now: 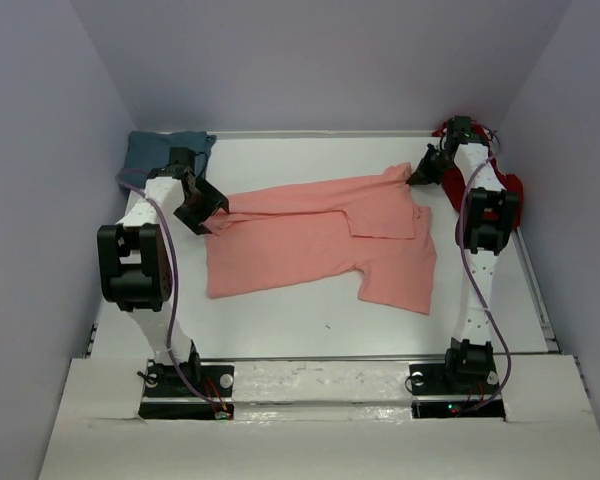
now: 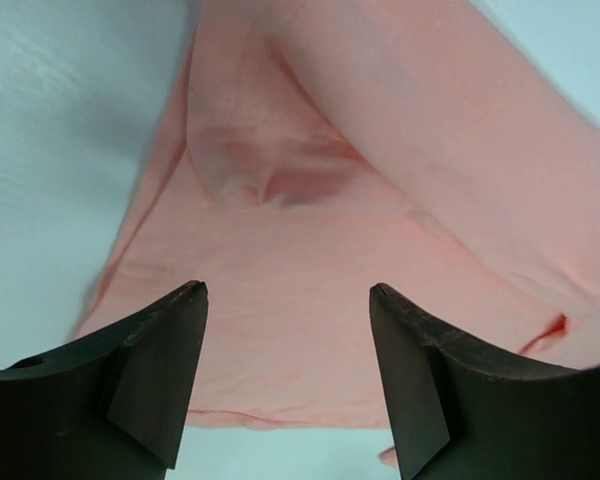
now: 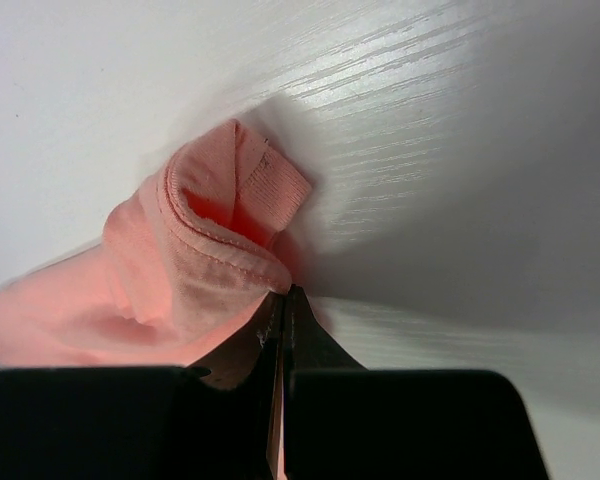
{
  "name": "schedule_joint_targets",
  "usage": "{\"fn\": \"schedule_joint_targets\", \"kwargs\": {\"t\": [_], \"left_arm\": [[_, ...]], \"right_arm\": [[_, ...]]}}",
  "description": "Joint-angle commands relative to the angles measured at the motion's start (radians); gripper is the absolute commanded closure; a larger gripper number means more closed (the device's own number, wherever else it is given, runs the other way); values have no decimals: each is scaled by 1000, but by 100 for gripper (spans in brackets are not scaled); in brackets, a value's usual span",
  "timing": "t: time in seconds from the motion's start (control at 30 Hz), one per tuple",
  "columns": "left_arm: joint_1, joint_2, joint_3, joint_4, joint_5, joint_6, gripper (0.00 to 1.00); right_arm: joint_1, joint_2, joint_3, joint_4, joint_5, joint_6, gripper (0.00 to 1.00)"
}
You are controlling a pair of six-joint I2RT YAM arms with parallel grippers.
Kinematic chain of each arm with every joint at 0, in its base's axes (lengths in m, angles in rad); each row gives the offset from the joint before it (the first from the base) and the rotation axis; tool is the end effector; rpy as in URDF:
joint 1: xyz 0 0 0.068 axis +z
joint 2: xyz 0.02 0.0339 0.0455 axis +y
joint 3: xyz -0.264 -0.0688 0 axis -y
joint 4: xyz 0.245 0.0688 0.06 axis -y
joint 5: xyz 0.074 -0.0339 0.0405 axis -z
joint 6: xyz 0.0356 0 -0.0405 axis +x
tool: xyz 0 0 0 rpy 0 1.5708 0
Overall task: Fold and stack the t-shirts
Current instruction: Fold the tshirt
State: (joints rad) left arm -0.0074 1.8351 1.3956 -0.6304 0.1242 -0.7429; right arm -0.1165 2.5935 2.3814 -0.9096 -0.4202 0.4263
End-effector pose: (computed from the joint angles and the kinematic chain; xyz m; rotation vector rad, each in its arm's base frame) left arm 0.3887 -0.0073 0.2225 -0.9276 2.5266 -0.4080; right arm 0.5417 -0.0488 0.1622 0.5946 2.6254 0.6612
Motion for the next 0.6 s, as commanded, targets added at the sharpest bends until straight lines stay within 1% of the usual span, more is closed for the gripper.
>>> {"fn": "schedule_joint_targets", "kwargs": {"t": [0.0, 0.17, 0.27, 0.33, 0.43, 0.57], "left_arm": [[37, -137, -67, 34, 12, -223, 24], [86, -146, -92, 18, -20, -328, 26], [96, -106, -61, -29, -55, -397, 26], [104, -63, -40, -64, -43, -446, 26], [106, 4, 6, -83, -5, -466, 27], [106, 79, 84, -153, -24, -469, 27]], "right_arm": [[-8, -12, 30, 34, -12, -11, 100], [-8, -16, 32, 35, -22, -11, 100], [-8, -16, 32, 37, -31, -9, 100], [-8, -19, 30, 37, -34, -8, 100], [-8, -21, 32, 37, -40, -8, 100], [-8, -23, 30, 37, -45, -9, 100]]}}
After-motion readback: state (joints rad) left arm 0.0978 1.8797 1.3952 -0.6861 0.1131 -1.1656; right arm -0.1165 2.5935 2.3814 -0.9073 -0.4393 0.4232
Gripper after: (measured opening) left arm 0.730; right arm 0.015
